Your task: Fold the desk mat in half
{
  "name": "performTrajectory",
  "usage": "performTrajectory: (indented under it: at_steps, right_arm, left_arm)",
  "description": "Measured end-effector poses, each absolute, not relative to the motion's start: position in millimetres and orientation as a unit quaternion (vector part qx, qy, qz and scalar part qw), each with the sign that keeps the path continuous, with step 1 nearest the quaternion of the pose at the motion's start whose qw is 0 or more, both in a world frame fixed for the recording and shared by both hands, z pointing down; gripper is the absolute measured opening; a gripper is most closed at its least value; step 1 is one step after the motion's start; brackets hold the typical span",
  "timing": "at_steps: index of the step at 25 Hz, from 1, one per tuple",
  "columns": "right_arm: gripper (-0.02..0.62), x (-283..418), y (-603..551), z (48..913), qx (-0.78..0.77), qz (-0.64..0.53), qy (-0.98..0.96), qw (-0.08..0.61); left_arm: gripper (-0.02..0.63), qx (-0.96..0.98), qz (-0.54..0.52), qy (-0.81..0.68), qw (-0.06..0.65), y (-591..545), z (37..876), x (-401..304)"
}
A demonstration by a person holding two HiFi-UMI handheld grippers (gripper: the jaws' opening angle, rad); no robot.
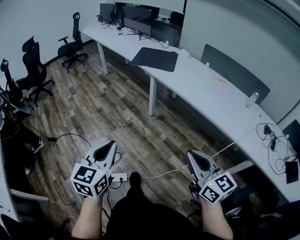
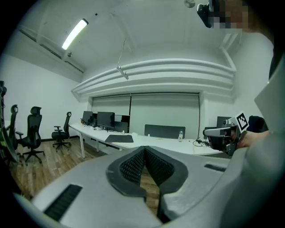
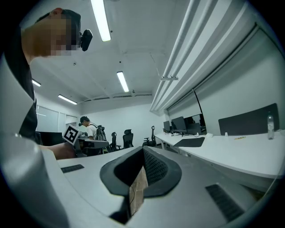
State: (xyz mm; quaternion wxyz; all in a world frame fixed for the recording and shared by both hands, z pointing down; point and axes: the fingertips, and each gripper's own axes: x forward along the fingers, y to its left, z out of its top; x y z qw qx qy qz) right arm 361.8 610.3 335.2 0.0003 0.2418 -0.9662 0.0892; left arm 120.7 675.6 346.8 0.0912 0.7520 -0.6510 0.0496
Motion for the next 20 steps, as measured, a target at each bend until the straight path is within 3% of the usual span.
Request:
performTrajectory:
  at_steps: [20]
  right_arm:
    - [0.002, 218, 438, 360, 0.254, 0.121, -0.958, 0.061]
  left_arm:
    - [0.008, 0.769, 0.058, -0.628, 0.107, 486, 359, -14]
